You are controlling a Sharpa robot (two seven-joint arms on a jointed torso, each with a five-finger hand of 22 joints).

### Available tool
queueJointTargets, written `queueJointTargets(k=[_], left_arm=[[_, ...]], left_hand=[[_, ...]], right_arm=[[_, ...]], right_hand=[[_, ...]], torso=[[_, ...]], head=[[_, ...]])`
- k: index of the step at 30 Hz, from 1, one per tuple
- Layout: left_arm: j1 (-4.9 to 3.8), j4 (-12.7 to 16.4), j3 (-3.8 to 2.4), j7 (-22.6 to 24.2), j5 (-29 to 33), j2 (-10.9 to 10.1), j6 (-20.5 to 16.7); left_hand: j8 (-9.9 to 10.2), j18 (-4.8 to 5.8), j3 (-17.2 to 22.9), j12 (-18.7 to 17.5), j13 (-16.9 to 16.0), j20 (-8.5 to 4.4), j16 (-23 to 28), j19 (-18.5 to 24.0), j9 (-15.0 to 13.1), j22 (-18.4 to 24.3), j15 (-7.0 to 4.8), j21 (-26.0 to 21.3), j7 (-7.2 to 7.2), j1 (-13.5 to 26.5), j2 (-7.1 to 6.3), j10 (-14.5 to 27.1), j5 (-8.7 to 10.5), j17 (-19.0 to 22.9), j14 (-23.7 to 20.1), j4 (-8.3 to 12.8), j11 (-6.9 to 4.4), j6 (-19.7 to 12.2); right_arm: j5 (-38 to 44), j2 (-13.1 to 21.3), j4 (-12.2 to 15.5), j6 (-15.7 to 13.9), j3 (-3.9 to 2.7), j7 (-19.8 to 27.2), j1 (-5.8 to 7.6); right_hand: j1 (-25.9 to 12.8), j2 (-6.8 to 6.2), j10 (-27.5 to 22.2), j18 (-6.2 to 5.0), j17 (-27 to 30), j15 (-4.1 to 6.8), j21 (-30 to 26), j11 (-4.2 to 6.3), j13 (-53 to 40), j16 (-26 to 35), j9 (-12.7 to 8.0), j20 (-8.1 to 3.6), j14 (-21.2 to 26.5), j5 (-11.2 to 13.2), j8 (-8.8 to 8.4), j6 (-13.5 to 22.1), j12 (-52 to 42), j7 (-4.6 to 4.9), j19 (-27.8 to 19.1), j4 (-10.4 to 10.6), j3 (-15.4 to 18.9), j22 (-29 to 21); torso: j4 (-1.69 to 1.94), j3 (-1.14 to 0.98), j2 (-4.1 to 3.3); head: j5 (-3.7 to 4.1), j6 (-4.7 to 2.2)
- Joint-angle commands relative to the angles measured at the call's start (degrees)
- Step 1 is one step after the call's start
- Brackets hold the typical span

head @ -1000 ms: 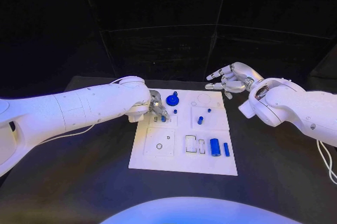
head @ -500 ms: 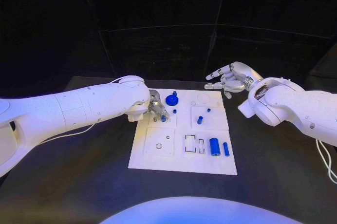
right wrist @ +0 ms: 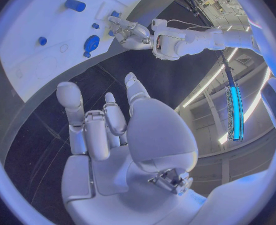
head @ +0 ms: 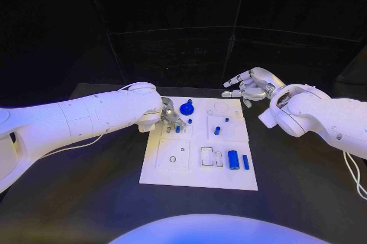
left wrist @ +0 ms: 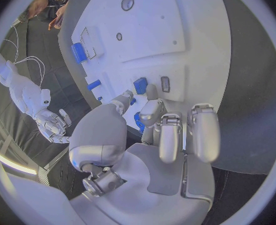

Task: Assemble the parts on the task board

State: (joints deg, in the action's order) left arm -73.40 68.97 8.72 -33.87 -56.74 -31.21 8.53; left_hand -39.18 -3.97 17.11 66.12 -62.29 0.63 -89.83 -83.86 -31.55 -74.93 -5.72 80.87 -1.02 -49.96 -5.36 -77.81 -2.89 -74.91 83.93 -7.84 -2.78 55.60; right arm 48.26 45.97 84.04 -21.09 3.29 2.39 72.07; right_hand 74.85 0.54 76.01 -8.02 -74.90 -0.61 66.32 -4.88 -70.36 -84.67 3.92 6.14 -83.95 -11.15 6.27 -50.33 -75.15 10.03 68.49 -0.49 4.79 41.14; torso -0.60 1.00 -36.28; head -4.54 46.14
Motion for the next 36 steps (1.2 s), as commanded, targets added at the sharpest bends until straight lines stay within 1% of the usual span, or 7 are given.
queueJointTargets(k=[1, 6, 11, 14, 18, 25, 36], left_arm=[[-0.09, 0.4, -0.06, -0.1, 0.3, -0.2, -0.9], [-0.25, 2.1, -0.58, 0.7, 0.7, -1.5, -2.4], [-0.72, 3.2, -3.41, 1.2, 0.9, -2.6, -2.5], [-1.43, 3.5, -5.11, 1.1, 0.9, -3.2, -0.2], [-2.51, 2.7, -6.28, 0.9, 0.9, -3.4, 2.2], [-3.70, -3.1, -6.91, 0.5, 0.7, -1.1, 6.0], [-3.51, -11.8, -6.74, 0.7, -1.5, 3.4, 9.9]], left_hand=[[-0.3, 1.08, -1.1, 0.0, 0.1, -0.35, -0.2, -1.2, 0.1, -1.8, -0.35, 0.3, 0.07, 0.1, -0.01, -0.2, 0.02, -15.1, 6.1, -0.3, -0.09, 0.1], [-0.4, 0.91, -4.2, -0.5, 0.7, -0.39, -0.2, -0.9, 0.4, -1.0, -0.36, -0.3, 0.00, -0.3, -0.37, 0.2, 0.03, -15.1, 6.1, -1.1, -0.06, -0.2], [0.6, 0.49, -7.1, -3.0, 3.6, -0.15, -0.2, -0.1, 1.2, 1.0, 0.02, -1.8, -0.74, -2.2, -0.04, 2.1, 0.01, -15.1, 6.1, -1.6, 0.52, -2.5], [2.9, 0.22, -7.3, -3.3, 4.2, 0.41, -0.2, 0.5, 2.6, 2.4, 0.80, -2.9, -2.03, -4.6, 2.40, 2.6, -0.21, -15.1, 6.1, -1.6, 1.51, -5.7], [4.8, 0.12, -8.4, -3.3, 4.5, 1.17, -0.2, 0.7, 4.0, 2.8, 1.59, -3.4, -3.02, -5.8, 2.88, 2.9, -0.19, -15.1, 6.1, -1.8, 2.41, -7.1], [6.0, 0.08, -9.9, -3.2, 4.7, 1.70, -0.2, 0.7, 5.2, 2.9, 2.04, -3.5, -3.55, -6.4, 3.11, 3.2, -0.19, -15.1, 6.1, -2.2, 2.90, -7.6], [6.4, 0.05, -10.4, -3.2, 4.9, 1.88, -0.2, 0.7, 5.7, 2.9, 2.17, -3.6, -3.62, -6.8, 3.78, 3.3, -0.19, -15.1, 6.1, -2.4, 3.00, -7.2]], right_arm=[[0.1, 0.0, 0.0, 0.3, -0.04, 0.4, 0.13], [0.1, 0.0, -0.2, 0.3, -0.04, 0.4, 0.13], [0.1, 0.0, -0.3, 0.4, -0.04, 0.5, 0.13], [0.1, 0.1, -0.2, 0.3, -0.04, 0.6, 0.13], [0.1, 0.3, -0.3, 0.2, -0.04, 0.6, 0.12], [0.1, -0.1, -0.5, 0.4, -0.04, 0.5, 0.12], [0.1, -0.3, -0.7, 0.5, -0.03, 0.4, 0.12]], right_hand=[[-0.3, -0.07, -0.6, -0.56, -2.7, 0.32, -0.4, 0.01, 0.1, 0.2, 0.0, 0.16, -3.3, -0.4, 0.17, 0.1, 0.2, -0.11, -0.4, 0.0, 0.4, -0.1], [-0.4, -0.03, -0.5, -0.55, -2.6, 0.32, -0.4, 0.01, 0.1, 0.3, 0.0, 0.16, -3.3, -0.4, 0.19, 0.2, 0.1, -0.11, -0.4, 0.1, 0.5, -0.1], [-0.4, -0.03, -0.5, -0.55, -2.6, 0.32, -0.4, 0.01, 0.1, 0.3, 0.0, 0.16, -3.3, -0.4, 0.19, 0.2, 0.1, -0.11, -0.4, 0.1, 0.5, -0.1], [-0.5, 0.08, -0.5, -0.55, -2.7, 0.32, -0.4, 0.01, 0.0, 0.3, 0.0, 0.16, -3.4, -0.4, 0.21, 0.2, 0.1, -0.11, -0.3, 0.2, 0.6, -0.1], [-0.4, 0.25, -0.5, -0.56, -2.7, 0.32, -0.4, 0.02, 0.0, 0.3, 0.0, 0.16, -3.4, -0.5, 0.24, 0.2, 0.1, -0.12, -0.4, 0.2, 0.7, -0.1], [-0.3, 0.41, -0.5, -0.56, -2.7, 0.33, -0.4, 0.03, 0.0, 0.3, 0.0, 0.16, -3.4, -0.6, 0.26, 0.2, 0.1, -0.12, -0.3, 0.2, 0.7, -0.1], [0.2, 0.89, -0.5, -0.55, -2.7, 0.35, -0.4, 0.05, 0.0, 0.3, 0.0, 0.14, -3.4, -0.7, 0.33, 0.2, 0.0, -0.14, -0.2, 0.1, 0.7, -0.1]], torso=[[0.00, 0.01, -0.01], [0.08, 0.01, 0.04], [0.04, -0.02, 0.03], [0.07, 0.00, 0.01], [0.09, -0.01, 0.00], [-0.06, -0.07, -0.05], [-0.06, 0.05, -0.08]], head=[[-0.01, -0.01], [0.15, -0.08], [0.20, -0.31], [0.24, -0.22], [0.24, -0.40], [0.13, -0.50], [0.16, -0.60]])
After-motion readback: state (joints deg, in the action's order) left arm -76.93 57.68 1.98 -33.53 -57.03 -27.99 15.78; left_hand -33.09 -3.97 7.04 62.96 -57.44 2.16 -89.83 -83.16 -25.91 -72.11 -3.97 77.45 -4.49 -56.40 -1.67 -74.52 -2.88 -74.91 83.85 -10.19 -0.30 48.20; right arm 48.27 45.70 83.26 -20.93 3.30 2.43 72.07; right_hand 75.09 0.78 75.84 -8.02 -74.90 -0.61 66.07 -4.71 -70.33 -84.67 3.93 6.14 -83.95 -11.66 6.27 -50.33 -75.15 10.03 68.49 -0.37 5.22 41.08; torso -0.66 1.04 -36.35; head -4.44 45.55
